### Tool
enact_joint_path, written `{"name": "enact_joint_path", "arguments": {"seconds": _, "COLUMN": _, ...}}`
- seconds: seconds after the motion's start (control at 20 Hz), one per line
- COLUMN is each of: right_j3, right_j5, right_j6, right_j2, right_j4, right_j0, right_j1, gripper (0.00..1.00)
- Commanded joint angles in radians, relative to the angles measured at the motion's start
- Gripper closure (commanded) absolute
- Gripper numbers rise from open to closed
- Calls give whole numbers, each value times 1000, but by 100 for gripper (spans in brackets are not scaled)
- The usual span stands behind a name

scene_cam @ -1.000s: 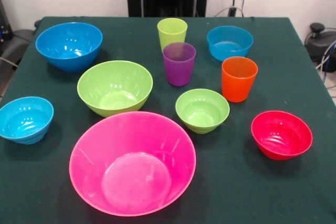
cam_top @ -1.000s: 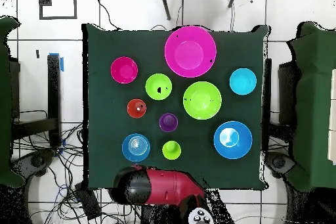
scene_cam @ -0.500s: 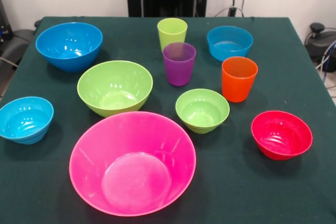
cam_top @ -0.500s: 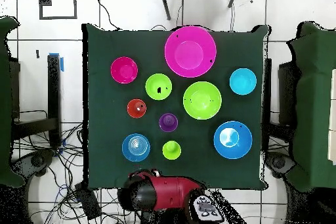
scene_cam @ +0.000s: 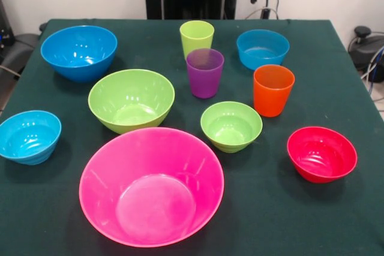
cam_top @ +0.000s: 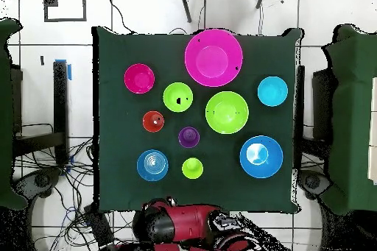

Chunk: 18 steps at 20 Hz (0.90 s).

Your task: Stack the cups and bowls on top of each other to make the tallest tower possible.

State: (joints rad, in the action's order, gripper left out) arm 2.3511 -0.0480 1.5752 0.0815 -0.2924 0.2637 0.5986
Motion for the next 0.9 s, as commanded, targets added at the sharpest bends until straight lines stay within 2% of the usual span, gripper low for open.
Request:
{"name": "enact_joint_path", "arguments": {"seconds": 0.05, "right_j3": -30, "right_j5": -31, "right_j6": 136, "right_j2": 57, "right_j4": -43, "right_j0": 9, "right_j1": -78, "gripper": 0}}
{"name": "enact_joint_path", "arguments": {"seconds": 0.9, "right_j3": -105, "right_j5": 42, "right_j6": 80, "right_j2": 99, "right_j4": -46, "right_j0": 67, "right_j1": -147, "gripper": 0}}
